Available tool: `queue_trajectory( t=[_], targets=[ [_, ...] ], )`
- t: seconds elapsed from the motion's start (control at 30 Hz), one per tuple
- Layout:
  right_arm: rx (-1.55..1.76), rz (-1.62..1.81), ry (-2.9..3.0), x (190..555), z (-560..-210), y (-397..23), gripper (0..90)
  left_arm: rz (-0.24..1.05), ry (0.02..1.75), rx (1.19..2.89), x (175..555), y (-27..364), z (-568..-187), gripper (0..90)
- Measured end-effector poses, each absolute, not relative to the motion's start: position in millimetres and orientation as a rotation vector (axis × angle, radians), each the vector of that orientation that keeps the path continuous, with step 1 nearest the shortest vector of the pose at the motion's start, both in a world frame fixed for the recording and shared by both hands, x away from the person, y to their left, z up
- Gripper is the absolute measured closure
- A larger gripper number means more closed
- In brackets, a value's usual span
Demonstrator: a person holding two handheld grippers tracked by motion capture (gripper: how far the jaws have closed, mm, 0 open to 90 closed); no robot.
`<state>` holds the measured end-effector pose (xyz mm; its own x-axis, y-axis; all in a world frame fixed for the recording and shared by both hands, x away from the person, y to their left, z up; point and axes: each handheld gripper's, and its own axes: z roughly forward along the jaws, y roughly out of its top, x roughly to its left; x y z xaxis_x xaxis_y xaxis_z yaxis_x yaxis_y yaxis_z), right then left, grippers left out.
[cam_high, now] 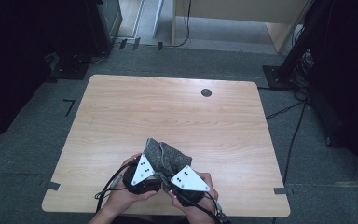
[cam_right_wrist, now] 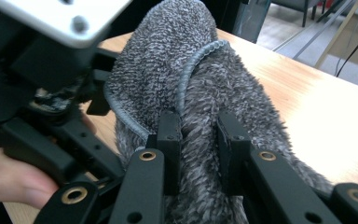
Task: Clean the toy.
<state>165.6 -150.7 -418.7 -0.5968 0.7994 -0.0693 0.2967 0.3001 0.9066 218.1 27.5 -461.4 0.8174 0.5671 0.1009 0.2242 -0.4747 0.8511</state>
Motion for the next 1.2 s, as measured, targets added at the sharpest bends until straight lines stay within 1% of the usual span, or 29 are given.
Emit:
queue_trajectory(
  t=[0.13,0.37,0.57,0.8,0.83,0.93,1.0,1.03,1.13,1.2],
  targets=[
    [1.103,1.25,1.983,176.0,-419.8,-170.8,75.1,0.468,0.568,2.086,217.1,24.8,-461.7,33.8],
    [1.0,1.303,2.077,167.9,-419.0,-150.9,74.9,0.486,0.538,2.101,214.1,22.0,-462.6,33.9],
    [1.132,1.273,1.985,177.3,-417.7,-174.8,75.1,0.497,0.517,2.096,212.6,22.0,-460.6,33.9],
    [0.988,1.281,2.067,165.5,-415.6,-151.0,74.7,0.529,0.474,2.121,207.3,16.2,-461.8,33.9],
    [0.996,1.287,2.071,167.0,-415.6,-151.9,74.7,0.528,0.472,2.123,207.6,16.7,-461.6,33.9],
    [1.114,1.26,1.992,177.2,-415.6,-174.2,75.0,0.521,0.478,2.112,209.4,19.3,-460.6,33.9],
    [1.135,1.275,1.991,176.9,-414.9,-177.1,75.0,0.511,0.482,2.105,210.2,20.0,-460.2,33.9],
    [1.135,1.275,1.991,176.9,-414.9,-177.1,75.0,0.505,0.487,2.099,210.6,20.0,-460.2,33.9],
    [1.012,1.369,2.091,169.0,-415.0,-159.3,74.7,0.488,0.48,2.109,208.8,16.4,-460.9,33.9],
    [0.998,1.366,2.101,168.6,-416.2,-155.5,74.7,0.495,0.478,2.119,208.0,14.9,-461.6,33.9]
  ],
)
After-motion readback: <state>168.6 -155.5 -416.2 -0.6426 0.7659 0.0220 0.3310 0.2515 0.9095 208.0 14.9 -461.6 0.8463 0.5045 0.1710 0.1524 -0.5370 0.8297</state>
